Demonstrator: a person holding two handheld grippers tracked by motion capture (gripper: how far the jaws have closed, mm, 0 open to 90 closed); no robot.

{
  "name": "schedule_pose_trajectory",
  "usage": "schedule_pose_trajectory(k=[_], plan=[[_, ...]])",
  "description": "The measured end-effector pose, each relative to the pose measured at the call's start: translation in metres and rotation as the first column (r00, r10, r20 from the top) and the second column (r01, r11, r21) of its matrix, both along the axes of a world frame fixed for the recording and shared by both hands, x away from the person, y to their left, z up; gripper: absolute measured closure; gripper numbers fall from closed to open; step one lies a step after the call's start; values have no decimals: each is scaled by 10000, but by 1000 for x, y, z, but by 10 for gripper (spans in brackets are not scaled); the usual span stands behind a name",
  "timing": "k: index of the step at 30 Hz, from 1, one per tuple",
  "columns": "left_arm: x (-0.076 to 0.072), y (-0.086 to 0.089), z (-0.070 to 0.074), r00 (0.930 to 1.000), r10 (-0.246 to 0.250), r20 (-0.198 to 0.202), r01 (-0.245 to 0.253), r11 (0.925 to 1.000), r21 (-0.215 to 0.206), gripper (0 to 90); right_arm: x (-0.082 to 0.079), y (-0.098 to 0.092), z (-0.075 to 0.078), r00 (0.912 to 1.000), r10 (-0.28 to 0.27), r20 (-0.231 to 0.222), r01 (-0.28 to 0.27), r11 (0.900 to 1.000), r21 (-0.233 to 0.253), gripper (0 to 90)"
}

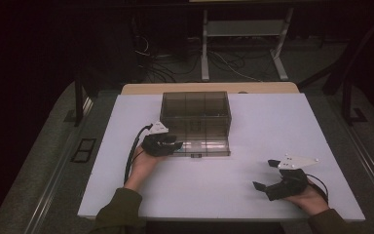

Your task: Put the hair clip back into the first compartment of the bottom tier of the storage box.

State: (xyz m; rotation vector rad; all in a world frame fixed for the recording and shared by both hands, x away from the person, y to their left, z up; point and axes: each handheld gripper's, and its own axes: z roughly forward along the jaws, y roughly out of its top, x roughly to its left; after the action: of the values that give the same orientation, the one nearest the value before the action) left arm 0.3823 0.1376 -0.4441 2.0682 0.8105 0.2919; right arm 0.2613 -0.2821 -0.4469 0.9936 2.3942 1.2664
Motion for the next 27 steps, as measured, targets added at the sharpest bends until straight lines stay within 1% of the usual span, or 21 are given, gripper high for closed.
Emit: schedule_pose_trajectory(k=[3,4,7,9,10,12,13,14,16,17,18,19,24,26,27], plan=[[0,-1,0,10000,61,39,-61,10000,-79,547,0,0,0,10000,10,18,-10,10000,3,4],[0,-1,0,10000,80,36,-80,9999,-82,524,0,0,0,10000,15,17,-15,10000,-6,4],[-1,0,1,10000,73,47,-73,9999,-141,507,0,0,0,10000,21,21,-21,10000,-5,4],[-1,0,2,10000,13,79,-11,9997,-224,473,0,0,0,10000,14,27,-14,10000,-8,4],[-2,0,3,10000,27,52,-25,9993,-361,473,0,0,0,10000,14,27,-14,10000,-8,4],[-3,0,4,9999,8,106,-4,9993,-379,444,0,0,0,10000,19,22,-19,10000,-10,4],[-3,0,4,10000,14,90,-10,9992,-405,444,0,0,0,10000,19,22,-19,10000,-10,4],[-3,0,4,9999,9,106,-5,9991,-413,420,-1,0,0,10000,18,23,-18,10000,-11,4],[-5,0,5,10000,43,90,-38,9988,-481,413,0,0,0,10000,17,25,-17,10000,-9,4],[-5,0,6,9999,16,116,-11,9991,-426,392,0,0,0,10000,14,23,-14,10000,-3,4],[-6,0,7,9999,7,166,0,9991,-413,392,0,0,0,10000,14,23,-14,10000,-3,4],[-6,0,7,9999,46,164,-38,9988,-488,388,0,0,0,10000,3,13,-3,10000,9,4],[-11,1,10,9997,85,249,-74,9990,-446,339,0,1,0,10000,0,0,0,10000,7,4],[-14,1,12,9992,95,391,-77,9989,-468,303,0,0,0,10000,-41,6,41,10000,-49,4],[-15,1,13,9991,99,416,-77,9986,-520,303,0,0,0,10000,-41,6,41,10000,-49,4]])
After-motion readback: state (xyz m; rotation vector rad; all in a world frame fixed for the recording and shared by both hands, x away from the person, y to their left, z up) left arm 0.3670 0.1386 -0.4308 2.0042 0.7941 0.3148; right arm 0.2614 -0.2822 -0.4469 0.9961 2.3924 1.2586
